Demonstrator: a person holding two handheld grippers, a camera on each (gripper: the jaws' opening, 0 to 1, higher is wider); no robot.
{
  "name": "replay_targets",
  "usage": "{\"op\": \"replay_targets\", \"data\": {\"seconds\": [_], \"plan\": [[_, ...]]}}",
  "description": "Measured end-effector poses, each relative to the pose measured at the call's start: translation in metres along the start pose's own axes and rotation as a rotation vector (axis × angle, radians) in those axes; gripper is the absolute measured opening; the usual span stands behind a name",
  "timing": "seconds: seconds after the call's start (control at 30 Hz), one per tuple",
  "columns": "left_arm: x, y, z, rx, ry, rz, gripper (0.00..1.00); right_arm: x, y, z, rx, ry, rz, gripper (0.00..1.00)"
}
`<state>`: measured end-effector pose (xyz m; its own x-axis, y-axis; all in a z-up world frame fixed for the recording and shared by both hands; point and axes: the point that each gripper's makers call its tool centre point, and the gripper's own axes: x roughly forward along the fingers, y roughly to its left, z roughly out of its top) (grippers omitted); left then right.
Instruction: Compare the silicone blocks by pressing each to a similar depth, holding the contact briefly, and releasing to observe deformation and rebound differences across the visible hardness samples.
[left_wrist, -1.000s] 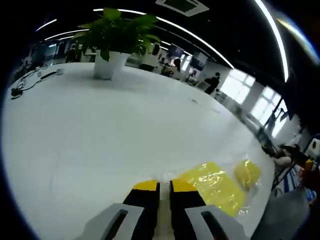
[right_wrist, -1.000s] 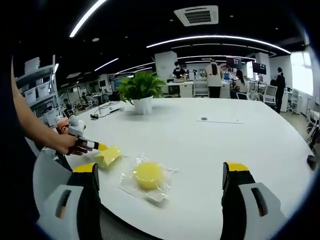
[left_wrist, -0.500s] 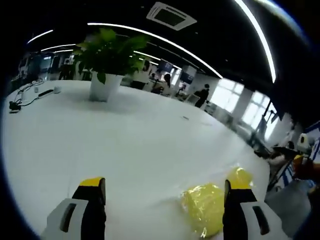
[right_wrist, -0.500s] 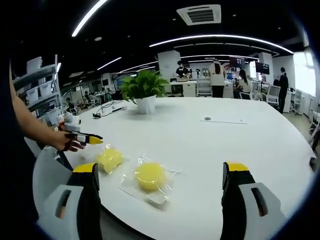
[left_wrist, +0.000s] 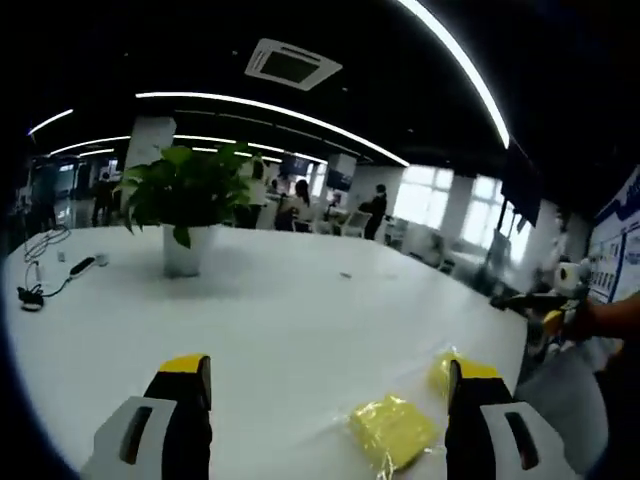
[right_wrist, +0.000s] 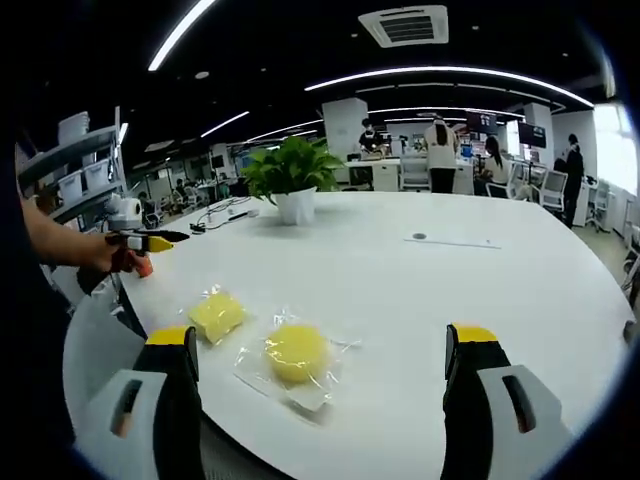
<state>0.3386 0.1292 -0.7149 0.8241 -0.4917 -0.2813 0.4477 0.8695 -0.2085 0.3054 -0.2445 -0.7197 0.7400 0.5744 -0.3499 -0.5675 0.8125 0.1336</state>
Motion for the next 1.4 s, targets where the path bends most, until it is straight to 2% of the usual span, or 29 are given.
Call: {"op": "replay_targets", "data": {"seconds": [0.13, 0.33, 0.57, 0.77, 1.0, 1.1, 1.17, 1.23, 1.3, 1.4], "plan": [[-0.015, 0.003, 0.007, 0.017, -0.009, 0.011, 1.00, -0.001, 0.000, 0.001, -0.029, 0.001, 0.010, 0.96], [-0.036, -0.007, 0.007, 0.026, -0.011, 0.004, 1.00, -0.004, -0.005, -0.007, -0.043, 0.024, 0.015, 0.96], [-0.050, -0.023, -0.012, 0.034, -0.001, 0.012, 1.00, -0.004, -0.004, -0.014, -0.051, 0.010, 0.024, 0.96], [-0.061, -0.024, -0.022, 0.030, 0.006, 0.032, 1.00, -0.005, -0.002, -0.030, -0.070, 0.034, 0.023, 0.96], [-0.064, -0.037, -0.013, 0.073, -0.007, 0.015, 1.00, -0.007, 0.000, -0.030, -0.042, 0.016, 0.010, 0.96], [-0.064, -0.045, -0.012, 0.101, 0.006, -0.006, 1.00, -0.009, 0.000, -0.029, -0.042, 0.002, 0.003, 0.96], [-0.063, -0.047, -0.011, 0.120, 0.007, -0.009, 1.00, -0.007, 0.006, -0.029, -0.021, -0.010, 0.032, 0.96], [-0.063, -0.047, -0.011, 0.121, 0.006, -0.011, 1.00, -0.004, 0.012, -0.034, -0.045, -0.001, 0.040, 0.96], [-0.063, -0.046, -0.012, 0.109, 0.006, -0.009, 1.00, 0.000, 0.015, -0.043, -0.070, 0.035, 0.037, 0.96], [-0.066, -0.045, -0.014, 0.108, 0.011, -0.010, 1.00, 0.003, 0.020, -0.046, -0.061, 0.038, 0.042, 0.96]]}}
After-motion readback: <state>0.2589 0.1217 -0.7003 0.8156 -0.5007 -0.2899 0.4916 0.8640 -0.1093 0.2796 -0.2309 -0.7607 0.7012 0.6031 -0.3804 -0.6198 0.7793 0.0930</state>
